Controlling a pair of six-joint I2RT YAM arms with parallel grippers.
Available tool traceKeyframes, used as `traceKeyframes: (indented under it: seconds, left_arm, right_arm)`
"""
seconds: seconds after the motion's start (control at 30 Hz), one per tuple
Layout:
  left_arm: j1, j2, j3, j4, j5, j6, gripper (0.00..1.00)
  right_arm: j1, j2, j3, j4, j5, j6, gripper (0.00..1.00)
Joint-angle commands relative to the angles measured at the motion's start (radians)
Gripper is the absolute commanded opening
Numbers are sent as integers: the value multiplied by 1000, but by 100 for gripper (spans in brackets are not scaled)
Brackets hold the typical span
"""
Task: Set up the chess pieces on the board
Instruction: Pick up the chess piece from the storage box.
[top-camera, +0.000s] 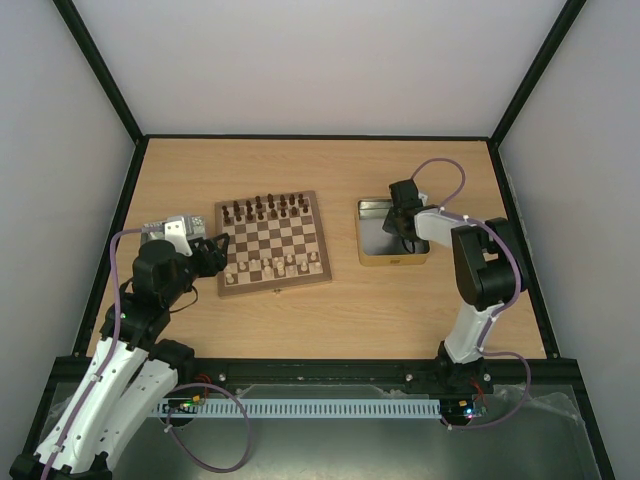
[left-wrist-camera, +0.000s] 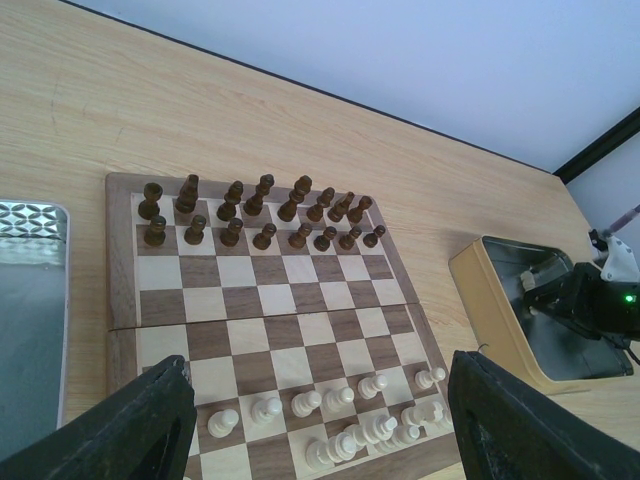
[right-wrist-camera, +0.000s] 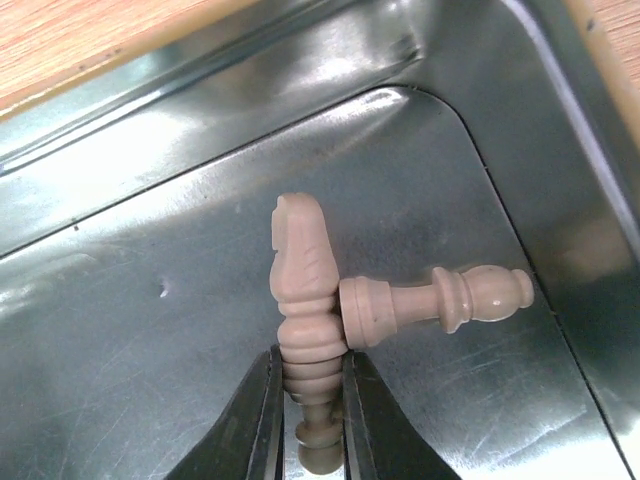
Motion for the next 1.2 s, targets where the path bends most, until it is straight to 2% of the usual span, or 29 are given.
traceKeyframes:
  seconds: [0.0,0.13,0.3,0.57,0.8,1.03,1.17]
  left_arm:
    - [6,-3,-2,17,7,5,71]
    - [4,-1,1,28,51,-2,71]
    - [6,23,12,76,176,-47,72]
    - [4,101,26,178,357,-152,72]
    - [-2,184,-38,429,483,-360,73]
    - [-111,430,-34,670,454,-535,73]
    - [-171,620,-2,867,465,-727,73]
  right_arm:
    - [-4,-31,-9,-8,-34,-39,2]
    - [-5,-141,-39,27,-122,-75,2]
    - [-2,-279,-101,103,-317,-104,3]
    - [-3,-400,-156,164,-541,-100,4]
    - [-2,-426,-192,178,-602,-66,5]
    - [-2,-527,-231,233,-654,36,5]
    - [-3,-604,-253,258,-650,96,5]
